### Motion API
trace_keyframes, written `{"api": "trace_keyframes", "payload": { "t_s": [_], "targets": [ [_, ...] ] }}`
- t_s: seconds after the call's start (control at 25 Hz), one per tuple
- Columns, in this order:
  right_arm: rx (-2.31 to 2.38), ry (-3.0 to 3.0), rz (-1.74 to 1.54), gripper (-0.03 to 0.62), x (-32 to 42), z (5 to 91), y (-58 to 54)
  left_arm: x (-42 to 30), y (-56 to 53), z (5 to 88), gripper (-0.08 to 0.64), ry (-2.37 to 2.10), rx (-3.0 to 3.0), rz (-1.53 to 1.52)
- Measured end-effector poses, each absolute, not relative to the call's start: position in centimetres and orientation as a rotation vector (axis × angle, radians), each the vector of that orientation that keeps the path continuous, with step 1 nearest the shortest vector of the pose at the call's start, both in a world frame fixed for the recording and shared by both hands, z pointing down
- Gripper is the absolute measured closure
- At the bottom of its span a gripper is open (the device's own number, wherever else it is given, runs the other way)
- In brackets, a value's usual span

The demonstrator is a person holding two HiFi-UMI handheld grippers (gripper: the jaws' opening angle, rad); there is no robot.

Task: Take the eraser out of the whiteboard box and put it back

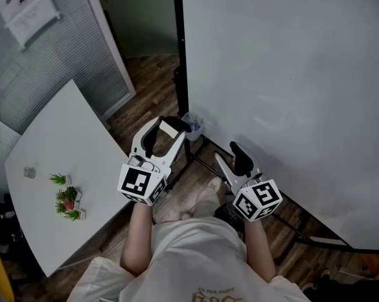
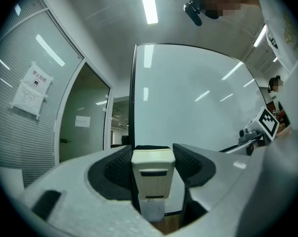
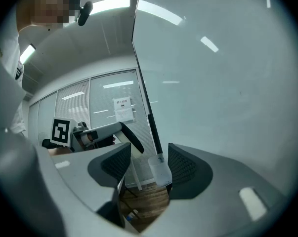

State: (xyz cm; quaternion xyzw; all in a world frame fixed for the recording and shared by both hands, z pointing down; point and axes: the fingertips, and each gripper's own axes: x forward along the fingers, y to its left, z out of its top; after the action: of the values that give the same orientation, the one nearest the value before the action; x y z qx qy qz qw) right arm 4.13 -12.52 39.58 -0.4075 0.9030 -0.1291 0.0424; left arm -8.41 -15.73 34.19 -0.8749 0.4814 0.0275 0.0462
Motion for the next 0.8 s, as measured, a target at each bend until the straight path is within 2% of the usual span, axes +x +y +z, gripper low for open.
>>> {"api": "trace_keyframes", "payload": {
  "t_s": [0.8],
  "targets": [
    [-1.263,2.771,-0.382,0.36,4.18,39.99,-12.28,-8.22,-16.07,34.83,0.304,1.47,-2.677,0.065]
  ]
}}
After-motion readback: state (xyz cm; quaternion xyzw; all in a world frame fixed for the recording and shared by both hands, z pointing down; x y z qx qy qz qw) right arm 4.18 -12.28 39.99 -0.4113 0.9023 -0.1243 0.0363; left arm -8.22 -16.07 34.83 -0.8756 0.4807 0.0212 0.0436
